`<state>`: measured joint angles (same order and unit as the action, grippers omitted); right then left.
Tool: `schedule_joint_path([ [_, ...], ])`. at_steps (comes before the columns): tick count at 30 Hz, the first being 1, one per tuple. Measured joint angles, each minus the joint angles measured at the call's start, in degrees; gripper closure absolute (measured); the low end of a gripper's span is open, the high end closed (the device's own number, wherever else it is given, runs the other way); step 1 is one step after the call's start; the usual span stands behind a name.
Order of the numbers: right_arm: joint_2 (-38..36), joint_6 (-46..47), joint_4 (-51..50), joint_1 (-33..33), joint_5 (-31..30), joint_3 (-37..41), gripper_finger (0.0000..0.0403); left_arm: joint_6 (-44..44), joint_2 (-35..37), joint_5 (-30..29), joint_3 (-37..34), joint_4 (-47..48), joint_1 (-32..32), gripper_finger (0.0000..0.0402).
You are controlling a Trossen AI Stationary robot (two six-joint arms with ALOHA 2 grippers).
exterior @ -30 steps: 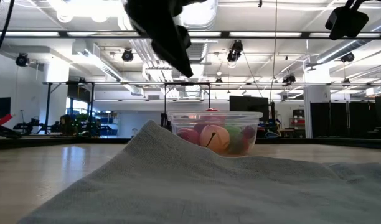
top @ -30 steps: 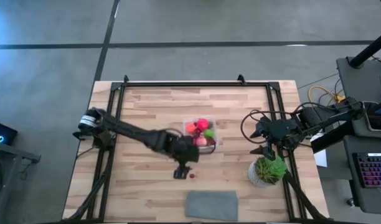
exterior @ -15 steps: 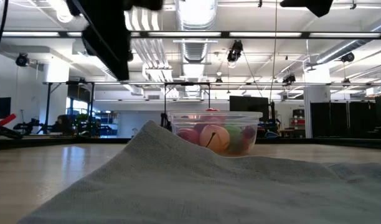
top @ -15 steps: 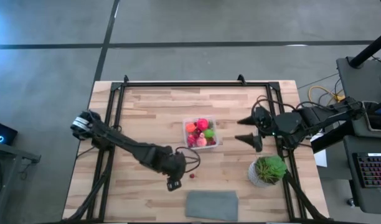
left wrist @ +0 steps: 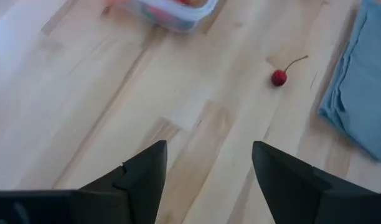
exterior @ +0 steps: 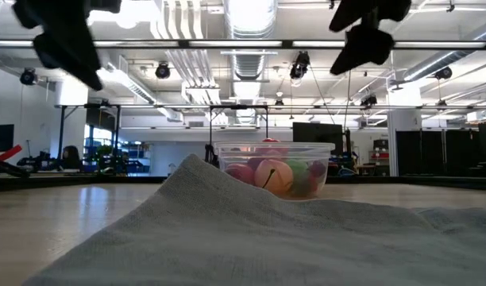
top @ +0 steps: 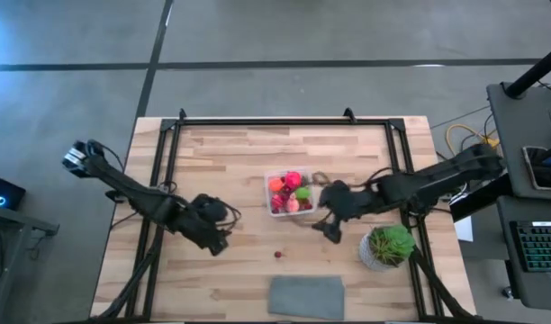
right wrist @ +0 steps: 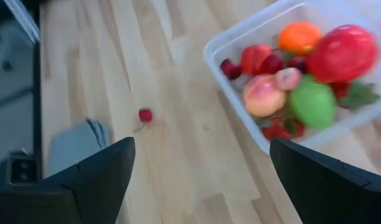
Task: Pick and placing Produce into tupperware
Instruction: Put the red cherry into the transparent container
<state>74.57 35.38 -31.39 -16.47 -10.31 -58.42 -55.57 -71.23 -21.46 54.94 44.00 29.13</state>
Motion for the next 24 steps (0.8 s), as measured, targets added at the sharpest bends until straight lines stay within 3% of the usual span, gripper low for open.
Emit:
schedule_joint_path([
  [11, 20.64, -3.52, -1.86, -0.11, 4.91, -14.59, 0.0039, -0.12, 16.38, -4.28, -14.29, -2.4, 0.96, 0.0181],
  [19, 29.72, -12.29, -8.38, -0.31, 10.3, -23.47, 0.008, 3.99, 21.17, -6.09, -19.64, -2.94, 0.93, 0.0181],
  [24, 35.89, -13.62, -8.76, -1.29, 10.44, -27.2, 0.0089, 5.39, 22.39, -5.86, -21.32, -3.06, 0.96, 0.0181],
])
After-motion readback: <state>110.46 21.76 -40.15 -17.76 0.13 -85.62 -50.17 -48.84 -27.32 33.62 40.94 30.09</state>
